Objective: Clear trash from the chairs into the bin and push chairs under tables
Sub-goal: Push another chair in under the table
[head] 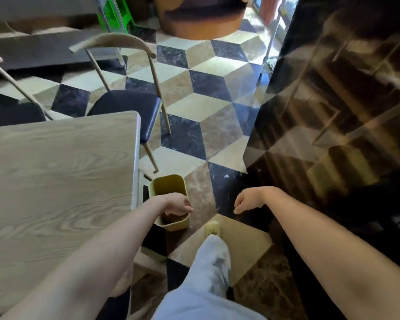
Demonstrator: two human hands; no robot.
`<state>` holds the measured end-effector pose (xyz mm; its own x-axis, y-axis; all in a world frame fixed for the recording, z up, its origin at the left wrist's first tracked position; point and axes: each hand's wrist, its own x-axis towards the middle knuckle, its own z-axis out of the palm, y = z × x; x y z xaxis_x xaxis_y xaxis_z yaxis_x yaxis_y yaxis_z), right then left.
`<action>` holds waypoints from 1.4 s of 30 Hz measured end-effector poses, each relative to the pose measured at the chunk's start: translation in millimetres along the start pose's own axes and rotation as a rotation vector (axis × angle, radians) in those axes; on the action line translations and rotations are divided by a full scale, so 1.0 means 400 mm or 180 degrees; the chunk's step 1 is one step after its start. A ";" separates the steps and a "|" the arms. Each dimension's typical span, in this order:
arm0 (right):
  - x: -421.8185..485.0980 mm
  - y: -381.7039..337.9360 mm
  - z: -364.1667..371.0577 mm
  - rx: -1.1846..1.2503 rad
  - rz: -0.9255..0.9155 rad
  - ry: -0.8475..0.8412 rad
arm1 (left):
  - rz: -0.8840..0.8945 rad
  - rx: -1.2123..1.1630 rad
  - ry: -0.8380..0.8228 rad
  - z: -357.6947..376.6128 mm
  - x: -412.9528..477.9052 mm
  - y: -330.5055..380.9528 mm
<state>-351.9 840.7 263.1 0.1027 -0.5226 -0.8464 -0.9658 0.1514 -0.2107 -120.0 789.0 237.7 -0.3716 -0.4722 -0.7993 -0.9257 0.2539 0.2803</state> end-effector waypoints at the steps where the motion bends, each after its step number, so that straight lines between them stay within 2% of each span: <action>1: 0.027 0.003 -0.045 -0.0078 -0.0054 -0.0013 | -0.0003 0.0013 0.0043 -0.035 0.030 0.000; 9: 0.257 0.017 -0.414 -0.0601 -0.0337 -0.0152 | -0.0083 -0.0014 0.0097 -0.321 0.251 0.007; 14: 0.372 0.011 -0.581 -0.0738 -0.0477 -0.0203 | -0.0273 -0.0068 0.0050 -0.456 0.350 -0.029; 22: 0.596 -0.024 -0.866 -0.1149 -0.0671 -0.0392 | -0.0692 -0.0693 -0.0001 -0.666 0.521 -0.101; 26: 0.749 -0.060 -1.045 -0.1594 -0.0900 -0.0540 | -0.0869 -0.0950 0.0023 -0.799 0.618 -0.156; 36: 0.963 -0.307 -1.521 -0.2048 -0.1514 -0.0655 | -0.1132 -0.1935 0.0371 -1.135 0.716 -0.257; 42: 1.077 -0.561 -1.788 -0.2237 -0.2310 -0.0303 | -0.1387 -0.3042 0.1184 -1.355 0.776 -0.415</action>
<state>-261.2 -18.6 295.6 0.7093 -0.2184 -0.6702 -0.5808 -0.7199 -0.3800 -119.8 142.7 231.1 0.1485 -0.6269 -0.7648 -0.5962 -0.6738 0.4366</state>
